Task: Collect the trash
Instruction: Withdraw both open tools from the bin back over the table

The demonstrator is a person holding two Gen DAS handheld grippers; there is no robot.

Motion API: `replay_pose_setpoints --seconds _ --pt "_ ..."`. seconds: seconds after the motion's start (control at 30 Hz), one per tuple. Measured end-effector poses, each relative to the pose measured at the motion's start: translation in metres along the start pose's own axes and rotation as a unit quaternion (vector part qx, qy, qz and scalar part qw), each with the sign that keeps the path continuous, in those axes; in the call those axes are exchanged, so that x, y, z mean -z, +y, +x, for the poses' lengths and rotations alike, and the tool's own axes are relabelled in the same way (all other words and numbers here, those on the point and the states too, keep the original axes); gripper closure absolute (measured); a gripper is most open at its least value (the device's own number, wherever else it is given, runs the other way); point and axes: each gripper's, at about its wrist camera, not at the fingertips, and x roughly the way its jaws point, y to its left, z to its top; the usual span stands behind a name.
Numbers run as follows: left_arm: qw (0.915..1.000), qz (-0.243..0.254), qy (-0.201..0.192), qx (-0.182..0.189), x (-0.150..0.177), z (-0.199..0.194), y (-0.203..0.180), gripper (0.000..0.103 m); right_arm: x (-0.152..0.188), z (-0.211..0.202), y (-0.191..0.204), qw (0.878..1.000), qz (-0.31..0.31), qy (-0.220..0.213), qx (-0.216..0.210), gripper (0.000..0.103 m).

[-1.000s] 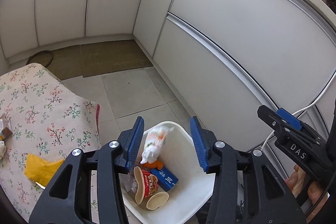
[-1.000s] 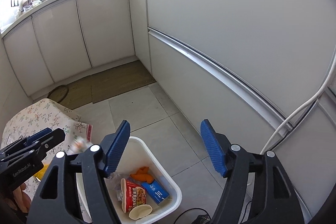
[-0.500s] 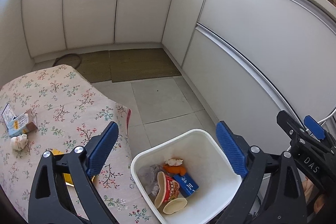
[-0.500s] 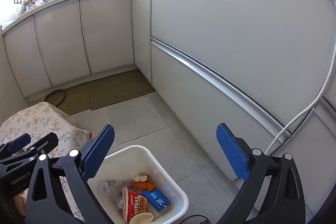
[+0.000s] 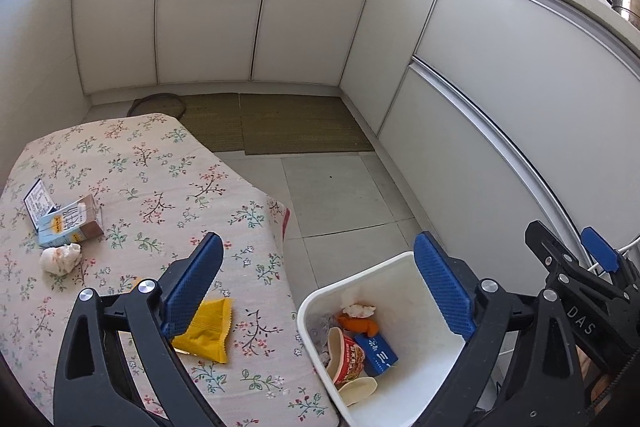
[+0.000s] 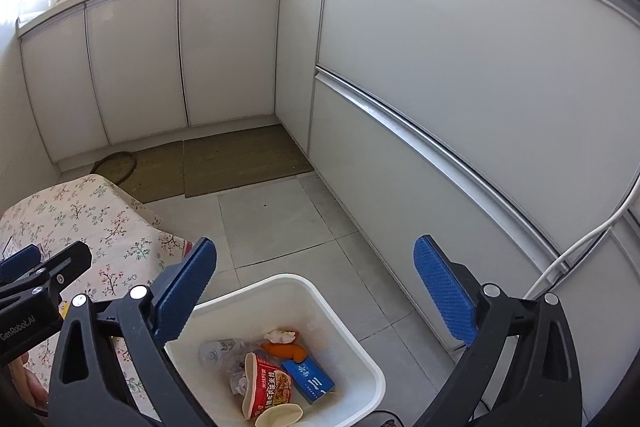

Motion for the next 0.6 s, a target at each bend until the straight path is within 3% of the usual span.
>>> replay_pose_setpoints --seconds 0.6 --pt "0.9968 -0.057 -0.001 -0.057 0.0 -0.019 0.089 0.011 0.0 0.002 0.097 0.997 -0.062 0.007 -0.051 0.007"
